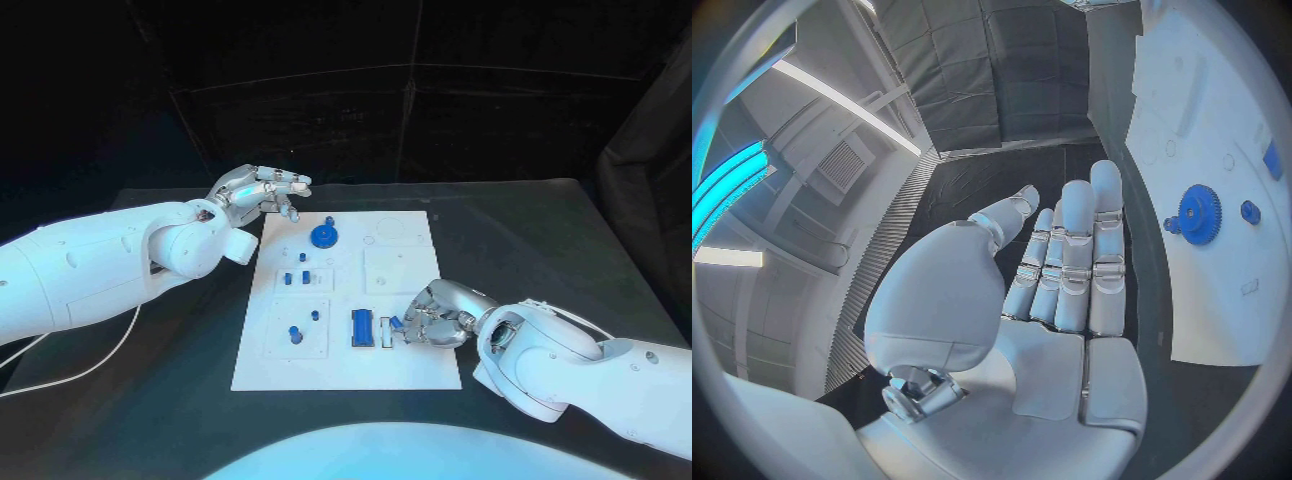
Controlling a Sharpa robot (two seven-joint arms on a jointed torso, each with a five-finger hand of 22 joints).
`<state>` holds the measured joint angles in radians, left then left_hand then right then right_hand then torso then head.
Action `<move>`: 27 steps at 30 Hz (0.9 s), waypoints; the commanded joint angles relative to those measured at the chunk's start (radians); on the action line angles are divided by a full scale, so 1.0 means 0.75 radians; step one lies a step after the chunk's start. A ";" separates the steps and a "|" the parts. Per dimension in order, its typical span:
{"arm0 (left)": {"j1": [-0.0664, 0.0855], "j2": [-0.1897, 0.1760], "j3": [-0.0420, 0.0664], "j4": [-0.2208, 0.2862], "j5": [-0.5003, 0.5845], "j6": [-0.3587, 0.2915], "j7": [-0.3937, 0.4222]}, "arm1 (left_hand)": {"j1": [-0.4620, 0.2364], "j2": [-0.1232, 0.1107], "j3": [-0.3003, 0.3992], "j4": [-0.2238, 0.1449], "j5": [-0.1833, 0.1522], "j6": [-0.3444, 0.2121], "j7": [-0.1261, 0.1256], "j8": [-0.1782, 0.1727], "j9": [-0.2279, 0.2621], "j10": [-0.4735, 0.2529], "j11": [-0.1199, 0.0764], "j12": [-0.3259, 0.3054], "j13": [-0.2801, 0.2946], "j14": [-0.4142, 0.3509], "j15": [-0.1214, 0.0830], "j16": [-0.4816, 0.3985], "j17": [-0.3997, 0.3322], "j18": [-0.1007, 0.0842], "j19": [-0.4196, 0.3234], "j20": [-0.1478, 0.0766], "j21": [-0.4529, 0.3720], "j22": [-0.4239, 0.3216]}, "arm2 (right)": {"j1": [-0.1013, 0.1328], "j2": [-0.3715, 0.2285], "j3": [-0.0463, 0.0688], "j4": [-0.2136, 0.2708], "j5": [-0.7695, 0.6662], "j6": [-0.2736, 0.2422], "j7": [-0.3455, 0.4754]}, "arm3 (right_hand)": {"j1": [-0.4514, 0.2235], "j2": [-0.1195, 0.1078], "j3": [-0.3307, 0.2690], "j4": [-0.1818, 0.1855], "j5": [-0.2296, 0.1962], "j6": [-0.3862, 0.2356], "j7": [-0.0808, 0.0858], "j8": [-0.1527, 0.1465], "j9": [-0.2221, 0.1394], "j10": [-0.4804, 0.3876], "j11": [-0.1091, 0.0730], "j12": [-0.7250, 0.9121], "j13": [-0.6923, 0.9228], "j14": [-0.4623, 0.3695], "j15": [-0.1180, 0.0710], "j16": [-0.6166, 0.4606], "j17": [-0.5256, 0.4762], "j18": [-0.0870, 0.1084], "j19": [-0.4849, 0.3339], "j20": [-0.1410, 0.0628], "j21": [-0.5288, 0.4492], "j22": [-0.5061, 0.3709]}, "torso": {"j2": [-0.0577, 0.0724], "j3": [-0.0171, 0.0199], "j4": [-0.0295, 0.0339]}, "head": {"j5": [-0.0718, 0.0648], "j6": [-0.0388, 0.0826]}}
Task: Assemble the parts on the task board
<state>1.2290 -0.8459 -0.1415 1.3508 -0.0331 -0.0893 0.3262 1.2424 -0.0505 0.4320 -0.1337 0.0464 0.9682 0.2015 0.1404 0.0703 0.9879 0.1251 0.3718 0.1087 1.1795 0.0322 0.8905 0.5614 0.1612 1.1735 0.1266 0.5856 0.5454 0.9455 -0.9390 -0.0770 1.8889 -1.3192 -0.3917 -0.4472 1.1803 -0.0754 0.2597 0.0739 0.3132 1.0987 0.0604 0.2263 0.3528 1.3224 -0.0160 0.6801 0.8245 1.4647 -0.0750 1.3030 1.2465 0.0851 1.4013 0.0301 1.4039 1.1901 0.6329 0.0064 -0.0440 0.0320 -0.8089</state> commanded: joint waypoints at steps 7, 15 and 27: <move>0.003 0.000 0.001 0.005 0.005 0.019 -0.005 | -0.001 0.002 -0.002 0.003 0.005 -0.012 -0.003 0.006 0.000 -0.011 -0.003 0.008 0.002 -0.010 0.002 0.009 -0.003 0.027 0.000 0.004 -0.006 -0.002 | 0.002 0.035 0.000 -0.018 0.042 0.057 -0.114 | -0.036 0.008 -0.002 0.024 0.029 0.020 -0.003 0.004 0.005 0.022 -0.004 0.029 0.027 0.073 -0.012 0.027 0.027 -0.015 0.016 -0.004 0.014 0.019 | 0.000 0.0020 -0.0009 | 0.004 0.000; 0.003 0.000 0.001 0.005 0.005 0.019 -0.006 | -0.001 0.002 -0.002 0.003 0.005 -0.012 -0.003 0.006 0.000 -0.011 -0.003 0.008 0.002 -0.010 0.002 0.009 -0.003 0.027 0.000 0.004 -0.006 -0.002 | 0.001 0.065 0.001 -0.028 0.013 -0.004 -0.129 | -0.046 0.010 -0.004 0.031 0.028 0.025 -0.005 0.005 0.007 0.028 -0.005 0.037 0.035 0.074 -0.013 0.032 0.033 -0.016 0.019 -0.006 0.017 0.024 | -0.001 0.0014 0.0005 | 0.003 0.001; 0.003 0.000 0.001 0.006 0.005 0.020 -0.006 | -0.001 0.002 -0.002 0.003 0.005 -0.012 -0.003 0.006 0.000 -0.011 -0.003 0.008 0.002 -0.010 0.002 0.009 -0.003 0.027 0.000 0.004 -0.006 -0.002 | 0.001 0.088 0.001 -0.043 0.002 -0.028 -0.129 | -0.042 0.013 0.001 0.029 0.039 0.026 -0.008 0.004 0.009 0.031 -0.008 0.041 0.040 0.074 -0.015 0.035 0.037 -0.016 0.019 -0.007 0.018 0.026 | -0.001 0.0015 -0.0011 | 0.004 0.002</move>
<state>1.2293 -0.8460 -0.1415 1.3530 -0.0331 -0.0860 0.3233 1.2424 -0.0505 0.4320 -0.1337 0.0464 0.9646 0.1979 0.1403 0.0703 0.9843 0.1214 0.3718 0.1086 1.1795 0.0323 0.8942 0.5604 0.1611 1.1735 0.1266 0.5856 0.5447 0.9454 -0.8743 -0.0769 1.8569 -1.3081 -0.3945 -0.5374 1.1525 -0.0656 0.2562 0.0911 0.3380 1.1125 0.0527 0.2257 0.3583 1.3373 -0.0239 0.7048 0.8536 1.4686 -0.0790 1.3262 1.2730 0.0851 1.4082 0.0230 1.4123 1.2085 0.6326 0.0076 -0.0448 0.0360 -0.8080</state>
